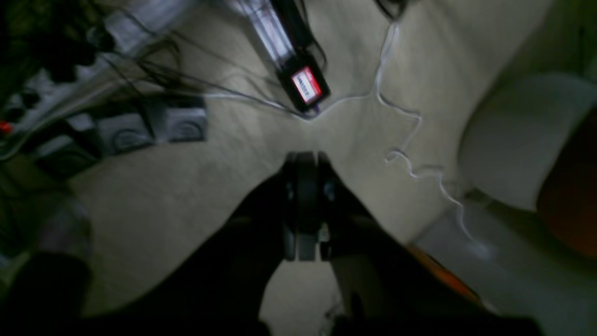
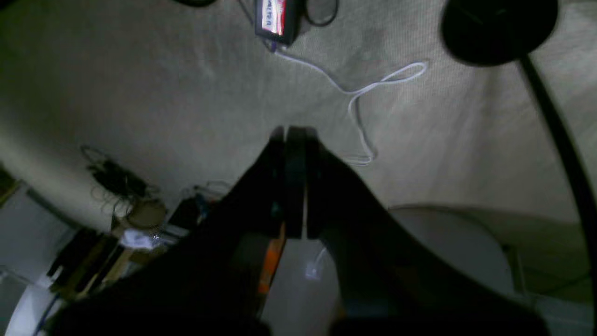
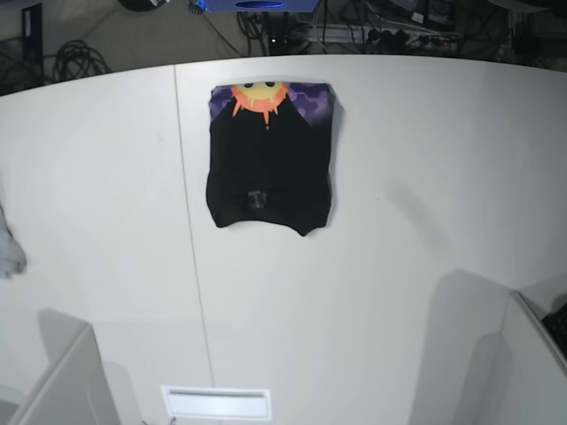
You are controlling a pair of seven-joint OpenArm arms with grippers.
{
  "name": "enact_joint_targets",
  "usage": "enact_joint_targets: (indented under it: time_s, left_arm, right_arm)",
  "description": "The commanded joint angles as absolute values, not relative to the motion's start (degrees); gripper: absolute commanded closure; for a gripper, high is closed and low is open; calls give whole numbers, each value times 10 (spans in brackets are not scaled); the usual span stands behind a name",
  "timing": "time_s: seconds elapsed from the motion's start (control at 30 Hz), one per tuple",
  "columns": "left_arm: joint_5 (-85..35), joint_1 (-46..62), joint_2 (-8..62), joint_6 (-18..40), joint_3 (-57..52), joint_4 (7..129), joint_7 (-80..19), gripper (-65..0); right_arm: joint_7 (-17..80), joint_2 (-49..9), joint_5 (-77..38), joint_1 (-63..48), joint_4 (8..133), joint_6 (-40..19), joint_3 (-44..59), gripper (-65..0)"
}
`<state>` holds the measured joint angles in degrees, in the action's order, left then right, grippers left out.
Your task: Fold the T-shirt properly
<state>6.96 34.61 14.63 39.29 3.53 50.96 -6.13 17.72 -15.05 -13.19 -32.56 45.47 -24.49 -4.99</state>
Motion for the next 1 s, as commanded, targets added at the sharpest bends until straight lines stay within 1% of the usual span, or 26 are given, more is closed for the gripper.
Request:
enact_joint_targets:
  time_s: [0.0,0.1,0.17,0.23,0.33,0.43,0.47,0.53,0.63,0.67,0.8,0.97]
  left_arm:
    - [65,339,151,397,44,489,-57,0]
    - [65,298,133,370,55,419,-56,0]
    - [65,275,120,364,52,376,-56,0]
    - [65,247,107,362,52,320,-36,0]
    - [65,195,89,333,52,196,36,0]
    - [65,139,70,285,52,58,124,0]
    - [65,129,65,269,54,33,153,0]
    - [65,124,58,245,52,22,193,0]
    - [65,125,58,229,52,49,205,0]
    - [65,125,58,228,54,57,205,0]
    - [65,119,61,228,52,65,205,0]
    - [66,109,62,228,52,65,205,0]
  right_arm:
    - [165,-160,-131,-307,415,-245,-60,0]
    - [98,-158,-131,-240,275,-245,-98,0]
    - [62,-156,-131,-211,218,-245,-126,0]
    - [33,-156,-131,-191,189,-244,-159,0]
    - [-2,-153,-134,-166,162,-244,-174,0]
    - [-55,-131,-134,-145,139,-243,-158,0]
    - [-73,-122,-132,-140,130,-243,-158,0]
    - [-102,-107,-131,-131,107,-243,-171,0]
    - [-132,-103,-132,-121,87,-242,-197,0]
    - [-138,-103,-133,-121,88,-232,-203,0]
    - [-149,-102,-133,-112,88,-155,-205,0]
    - [-150,-102,-134,-109,88,-118,-202,0]
